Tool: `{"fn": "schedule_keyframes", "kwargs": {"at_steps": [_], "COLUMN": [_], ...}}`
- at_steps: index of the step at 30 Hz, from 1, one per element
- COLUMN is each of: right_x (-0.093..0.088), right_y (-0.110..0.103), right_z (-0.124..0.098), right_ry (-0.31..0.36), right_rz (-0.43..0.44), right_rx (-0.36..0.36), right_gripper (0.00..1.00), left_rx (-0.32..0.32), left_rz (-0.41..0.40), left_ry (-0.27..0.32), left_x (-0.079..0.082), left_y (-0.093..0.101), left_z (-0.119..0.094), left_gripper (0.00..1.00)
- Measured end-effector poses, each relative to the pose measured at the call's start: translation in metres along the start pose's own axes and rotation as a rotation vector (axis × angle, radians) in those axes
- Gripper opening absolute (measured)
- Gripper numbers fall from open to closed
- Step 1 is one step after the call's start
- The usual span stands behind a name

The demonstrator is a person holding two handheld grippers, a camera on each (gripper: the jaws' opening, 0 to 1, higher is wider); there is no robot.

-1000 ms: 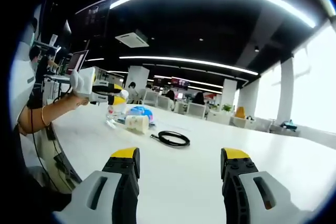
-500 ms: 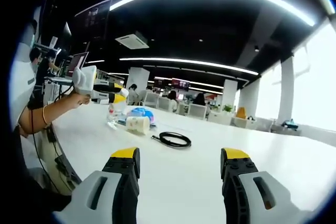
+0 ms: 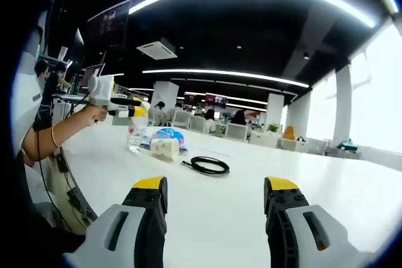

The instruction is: Arrange the tabletop items into an orderly group along one side of the table until the central work area is clear of visible clutter.

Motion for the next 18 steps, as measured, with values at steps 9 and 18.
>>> {"fn": "schedule_keyframes", "kwargs": {"at_steps": [9, 18], "right_x": [-0.004, -0.001], "right_y": [-0.001, -0.005], "right_z": [0.002, 0.005], "right_ry": [-0.004, -0.009], "right_rz": [0.015, 0.002], "right_rx": [-0.002, 0.018], "right_gripper": [0.6, 0.6], "left_rx": [0.057, 0.133], "left_rz": [-0.076, -0.128], "left_ry": [0.025, 0.043], "left_x": [-0.004, -0.009], "left_y": [-0.016, -0.026], "left_z": [-0.007, -0.013], "left_gripper": [0.21, 0.21]}}
Point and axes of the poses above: the point that each gripper's makers call its tool centre point, and the gripper's own axes: z roughly forward along the fingers, y roughly to its right, x roughly out of its top, the point moved 3 cm from there along -z, roughly backward along the fingers, and after that the axes turned 15 degrees about y, right-handed, at the moved point
